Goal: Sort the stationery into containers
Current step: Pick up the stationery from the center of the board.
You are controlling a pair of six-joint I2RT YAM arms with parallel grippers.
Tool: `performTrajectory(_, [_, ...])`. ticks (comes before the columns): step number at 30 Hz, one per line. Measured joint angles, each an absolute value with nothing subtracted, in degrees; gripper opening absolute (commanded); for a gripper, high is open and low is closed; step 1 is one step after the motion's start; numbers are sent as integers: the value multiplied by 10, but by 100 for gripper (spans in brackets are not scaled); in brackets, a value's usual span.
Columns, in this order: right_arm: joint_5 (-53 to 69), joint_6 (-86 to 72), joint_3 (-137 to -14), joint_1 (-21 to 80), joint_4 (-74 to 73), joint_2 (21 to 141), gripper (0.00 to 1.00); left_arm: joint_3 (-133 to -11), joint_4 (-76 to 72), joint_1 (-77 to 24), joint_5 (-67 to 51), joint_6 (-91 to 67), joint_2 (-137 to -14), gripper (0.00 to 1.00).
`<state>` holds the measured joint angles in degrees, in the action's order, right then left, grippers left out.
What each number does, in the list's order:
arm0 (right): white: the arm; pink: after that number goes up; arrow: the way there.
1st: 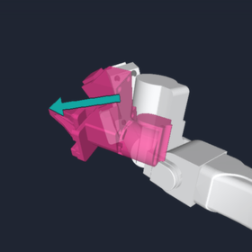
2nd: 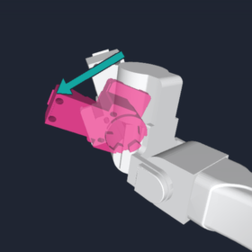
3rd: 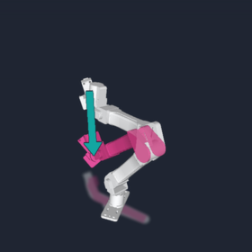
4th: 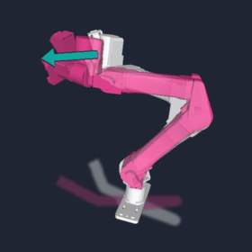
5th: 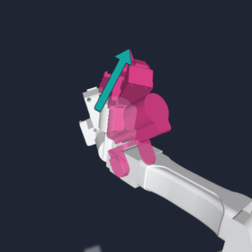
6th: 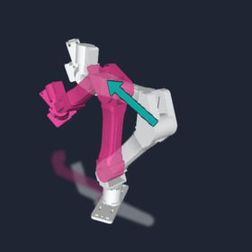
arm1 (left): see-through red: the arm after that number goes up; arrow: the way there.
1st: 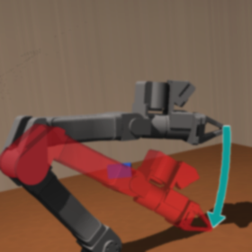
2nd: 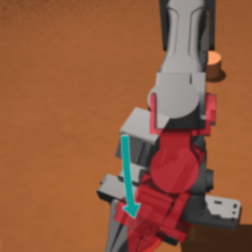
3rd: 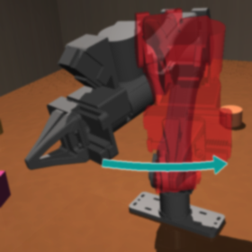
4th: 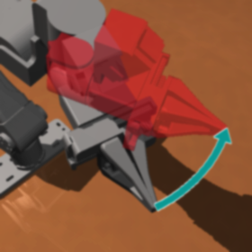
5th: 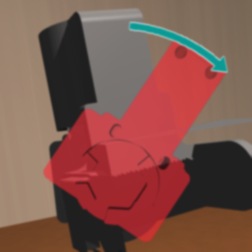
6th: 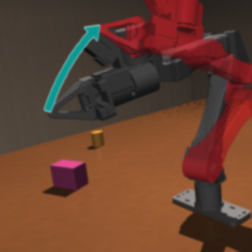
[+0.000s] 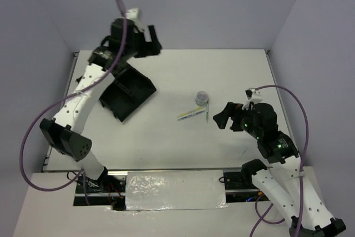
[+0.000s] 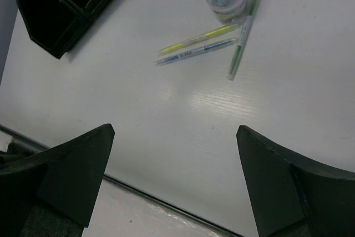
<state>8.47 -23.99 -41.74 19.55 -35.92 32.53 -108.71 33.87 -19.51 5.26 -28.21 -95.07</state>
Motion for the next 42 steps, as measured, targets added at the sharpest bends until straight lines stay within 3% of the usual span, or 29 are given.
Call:
performTrajectory(3, [45,-260,-417,197,-370,285,100,-1069,310,-304,57,-254,-968,99])
performTrajectory(10, [-56,-283,-481,197,-447,195,100,-1121,304,-444,78,-198,-1208,99])
performTrajectory(17, [-87,-272,-518,197,-494,189,100,-1148,296,-477,68,-174,-1300,99])
performTrajectory(36, [-11,-234,-503,197,-501,211,100,-1217,259,-482,145,-150,-1386,98])
performTrajectory(37, [-10,-233,-503,197,-501,211,100,-1217,259,-480,142,-150,-1392,96])
performTrajectory(39, [-8,-230,-503,197,-501,211,100,-1218,259,-476,140,-152,-1400,72])
performTrajectory(40, [-8,-229,-503,197,-501,211,100,-1218,259,-474,137,-152,-1402,53])
performTrajectory(42, [-4,-228,-503,197,-501,211,100,-1217,256,-472,139,-153,-1402,36])
